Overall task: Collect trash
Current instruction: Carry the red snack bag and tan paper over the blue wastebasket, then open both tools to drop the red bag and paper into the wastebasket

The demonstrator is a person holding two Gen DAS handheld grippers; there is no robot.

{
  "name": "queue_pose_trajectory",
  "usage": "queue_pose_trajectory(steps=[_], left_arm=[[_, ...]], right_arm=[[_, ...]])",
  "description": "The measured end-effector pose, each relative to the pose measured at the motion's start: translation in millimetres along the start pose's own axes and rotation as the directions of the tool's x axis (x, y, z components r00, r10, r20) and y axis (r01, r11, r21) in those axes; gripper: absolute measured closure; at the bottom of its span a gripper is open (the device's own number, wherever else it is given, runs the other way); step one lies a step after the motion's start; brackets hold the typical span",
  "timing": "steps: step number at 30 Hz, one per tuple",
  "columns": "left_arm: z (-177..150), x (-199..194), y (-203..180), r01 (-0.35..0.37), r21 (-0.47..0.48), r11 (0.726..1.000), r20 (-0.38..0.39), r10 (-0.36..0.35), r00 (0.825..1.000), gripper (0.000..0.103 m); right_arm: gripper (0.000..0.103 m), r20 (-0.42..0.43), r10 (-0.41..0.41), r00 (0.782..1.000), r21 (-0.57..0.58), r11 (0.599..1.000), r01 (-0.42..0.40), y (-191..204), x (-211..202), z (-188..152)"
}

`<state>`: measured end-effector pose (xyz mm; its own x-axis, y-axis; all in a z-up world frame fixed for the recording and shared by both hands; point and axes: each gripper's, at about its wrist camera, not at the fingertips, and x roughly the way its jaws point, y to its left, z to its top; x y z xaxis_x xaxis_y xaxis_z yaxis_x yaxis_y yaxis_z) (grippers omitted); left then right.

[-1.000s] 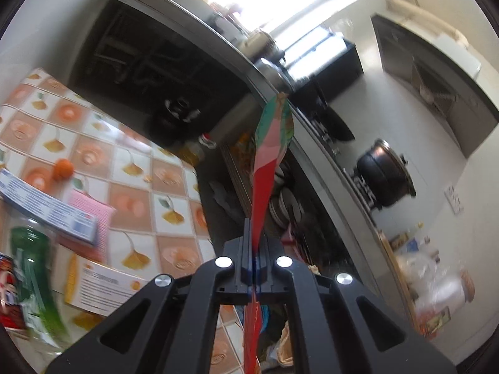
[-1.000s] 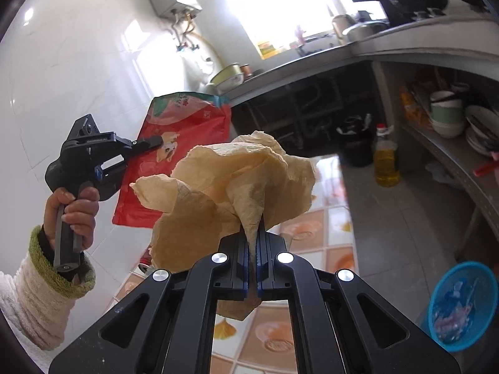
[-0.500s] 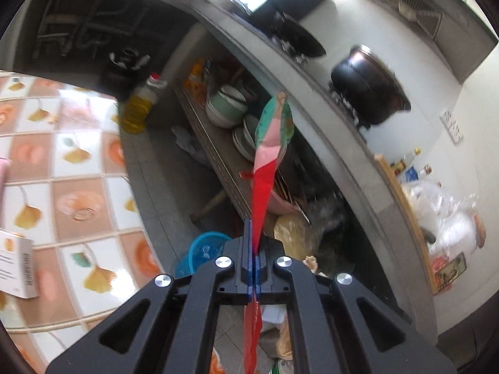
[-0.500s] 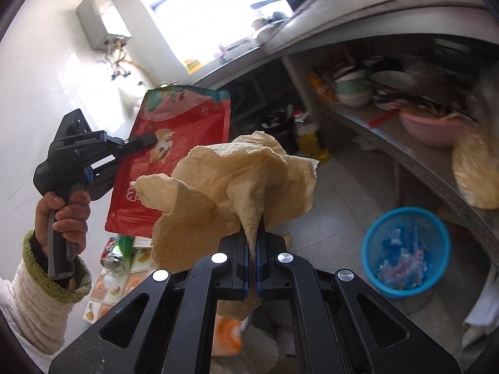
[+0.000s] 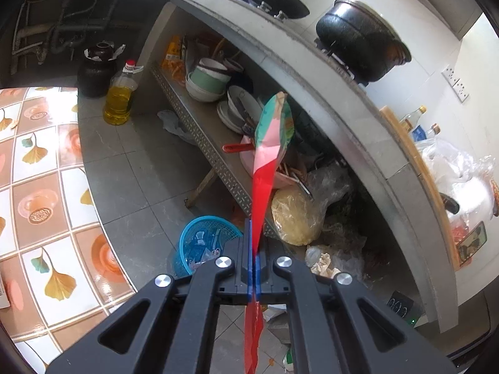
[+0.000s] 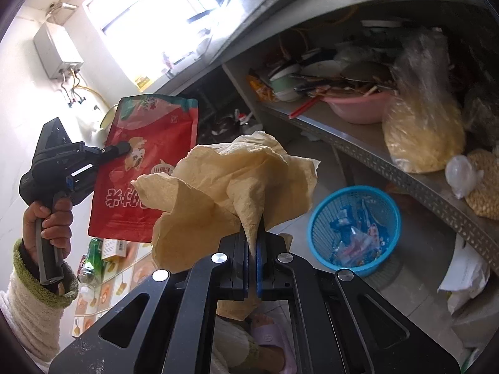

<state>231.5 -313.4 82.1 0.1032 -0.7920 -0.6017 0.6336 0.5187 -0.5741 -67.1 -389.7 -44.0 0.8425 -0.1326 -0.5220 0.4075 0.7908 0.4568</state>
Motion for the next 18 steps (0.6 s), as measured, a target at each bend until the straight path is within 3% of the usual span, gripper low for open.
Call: queue_pose_trajectory(steps=[7, 11, 14, 18], left_arm=[[-4, 41, -11, -0.081, 0.07, 0.994, -0.053, 0.084, 0.995, 0.103], [-9, 84, -20, -0.132, 0.146, 0.98, -0.115, 0.15, 0.982, 0.103], [-15, 126, -22, -0.153, 0.176, 0.972, -0.18, 0.185, 0.966, 0.103], [-25, 191, -22, -0.18, 0.214, 0.96, -0.274, 0.235, 0.932, 0.103]], right_arm=[[0.101, -0.002, -0.115, 0.993, 0.07, 0.991, 0.115, -42, 2, -2], [0.101, -0.041, -0.197, 0.98, 0.134, 0.97, 0.201, -79, 12, -3], [0.101, -0.098, -0.235, 0.967, 0.173, 0.953, 0.249, -104, 31, -5], [0.101, -0.183, -0.262, 0.948, 0.201, 0.933, 0.297, -129, 68, -6]])
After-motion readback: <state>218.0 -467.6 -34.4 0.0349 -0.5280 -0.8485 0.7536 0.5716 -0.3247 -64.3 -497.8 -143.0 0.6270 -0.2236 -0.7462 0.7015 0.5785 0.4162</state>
